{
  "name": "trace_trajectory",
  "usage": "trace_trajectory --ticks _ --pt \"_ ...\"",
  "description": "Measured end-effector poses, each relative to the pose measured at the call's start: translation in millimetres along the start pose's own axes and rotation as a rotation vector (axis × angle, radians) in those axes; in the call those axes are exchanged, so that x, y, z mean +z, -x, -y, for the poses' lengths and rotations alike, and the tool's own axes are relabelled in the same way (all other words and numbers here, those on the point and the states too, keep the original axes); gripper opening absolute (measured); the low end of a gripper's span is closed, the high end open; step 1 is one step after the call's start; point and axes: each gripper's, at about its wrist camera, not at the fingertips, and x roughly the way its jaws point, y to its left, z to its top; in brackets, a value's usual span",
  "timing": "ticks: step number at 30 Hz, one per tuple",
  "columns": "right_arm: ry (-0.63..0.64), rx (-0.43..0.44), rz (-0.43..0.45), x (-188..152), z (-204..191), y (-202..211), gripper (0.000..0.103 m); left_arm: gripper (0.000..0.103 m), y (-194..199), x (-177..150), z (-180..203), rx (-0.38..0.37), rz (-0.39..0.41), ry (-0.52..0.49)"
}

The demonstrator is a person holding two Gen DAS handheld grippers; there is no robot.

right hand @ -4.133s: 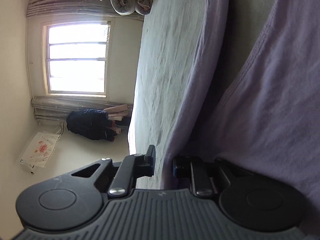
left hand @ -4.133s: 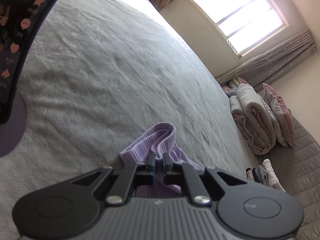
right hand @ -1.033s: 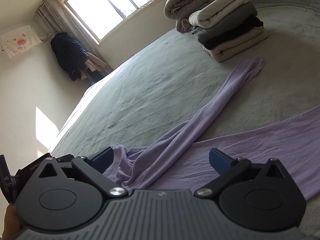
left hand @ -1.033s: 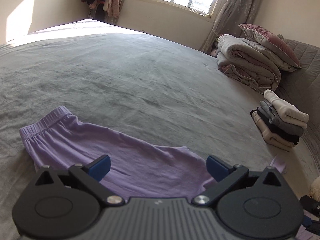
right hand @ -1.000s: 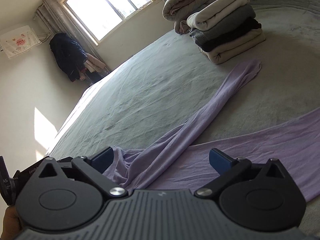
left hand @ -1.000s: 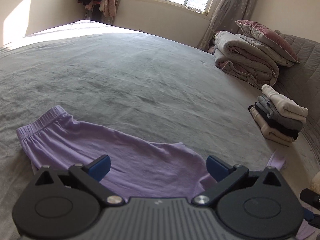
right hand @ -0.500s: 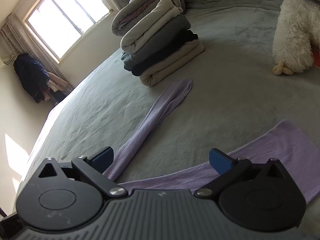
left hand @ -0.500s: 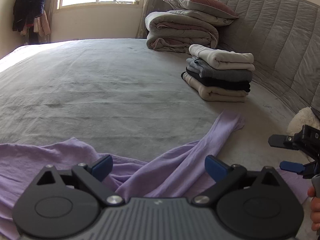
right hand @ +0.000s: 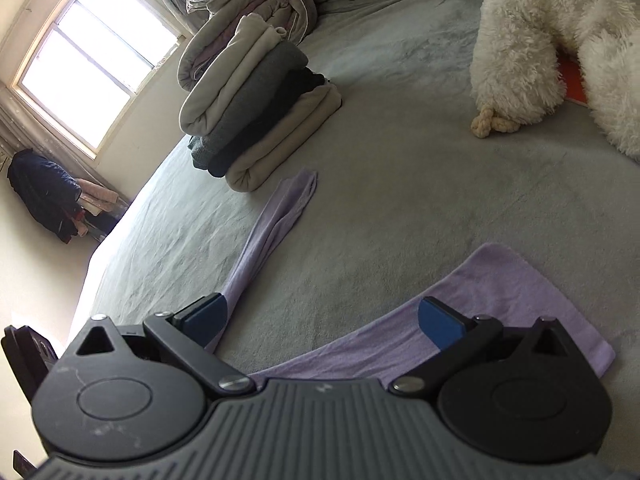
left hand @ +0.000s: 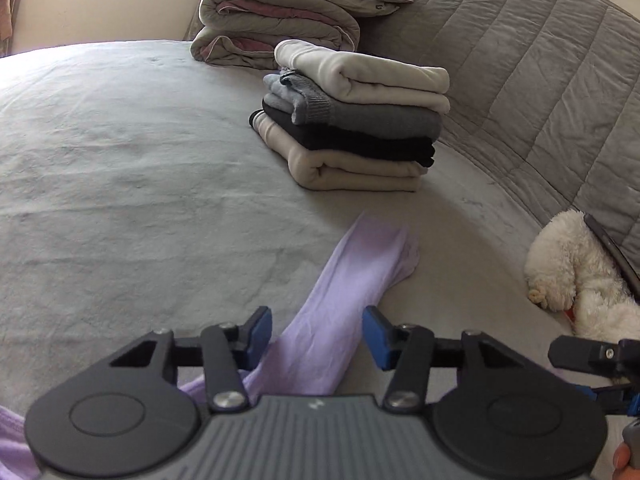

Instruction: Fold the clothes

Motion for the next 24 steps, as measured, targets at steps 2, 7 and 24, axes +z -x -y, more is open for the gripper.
trace_trajectory --ticks 2,7,24 --pt "0.008 -0.006 0.006 2 3 2 0.103 0.041 -13 5 4 -0.006 -0.007 0.013" --pt "0.002 -0.016 0.014 8 13 4 0.103 0.038 -44 18 16 -0.021 -0.017 0.031" --pt "-0.096 0.056 0.066 21 23 6 0.103 0.002 -25 36 55 -0.13 0.049 -0.003"
